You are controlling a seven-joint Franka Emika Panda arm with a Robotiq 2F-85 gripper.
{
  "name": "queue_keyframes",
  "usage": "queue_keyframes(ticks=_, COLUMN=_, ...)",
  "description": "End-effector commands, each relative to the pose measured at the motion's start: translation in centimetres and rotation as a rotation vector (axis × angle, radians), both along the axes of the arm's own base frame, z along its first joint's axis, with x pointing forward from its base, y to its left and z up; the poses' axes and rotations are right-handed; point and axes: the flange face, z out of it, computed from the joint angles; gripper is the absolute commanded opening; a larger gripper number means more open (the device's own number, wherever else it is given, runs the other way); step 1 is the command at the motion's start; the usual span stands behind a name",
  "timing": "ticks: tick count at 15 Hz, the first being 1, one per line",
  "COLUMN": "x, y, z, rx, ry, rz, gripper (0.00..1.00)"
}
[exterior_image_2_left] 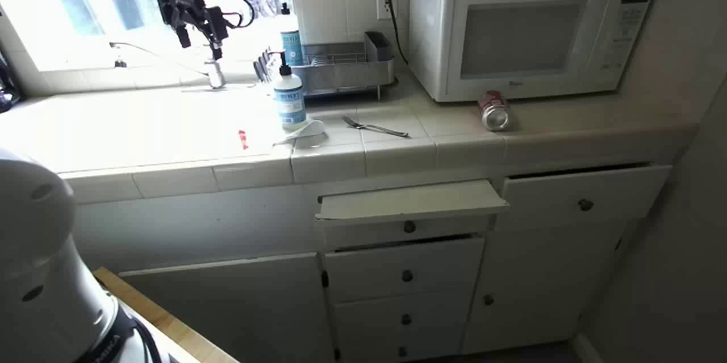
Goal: Pull the tray out
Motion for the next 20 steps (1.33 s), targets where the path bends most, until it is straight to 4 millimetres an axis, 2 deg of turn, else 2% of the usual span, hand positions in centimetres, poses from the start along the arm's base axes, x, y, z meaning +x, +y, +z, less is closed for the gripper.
queue_keyframes(ticks=1, x=0.0, y=0.0, z=0.1, rx=0.000, ry=0.001, rz=0.000, gripper=1.00)
queue_keyframes(ticks=15, x=0.0, y=0.0, z=0.1, rx=0.000, ry=0.000, rz=0.000, gripper=1.00)
queue_keyframes(ticks=18, x=-0.8, y=-3.4, z=1.3, rx=0.072, ry=-0.021, rz=-0.071, gripper=1.00)
queue_keyframes(ticks=20, x=-1.4, y=-7.5, z=1.9, rx=0.142, ry=-0.010, rz=-0.165, gripper=1.00)
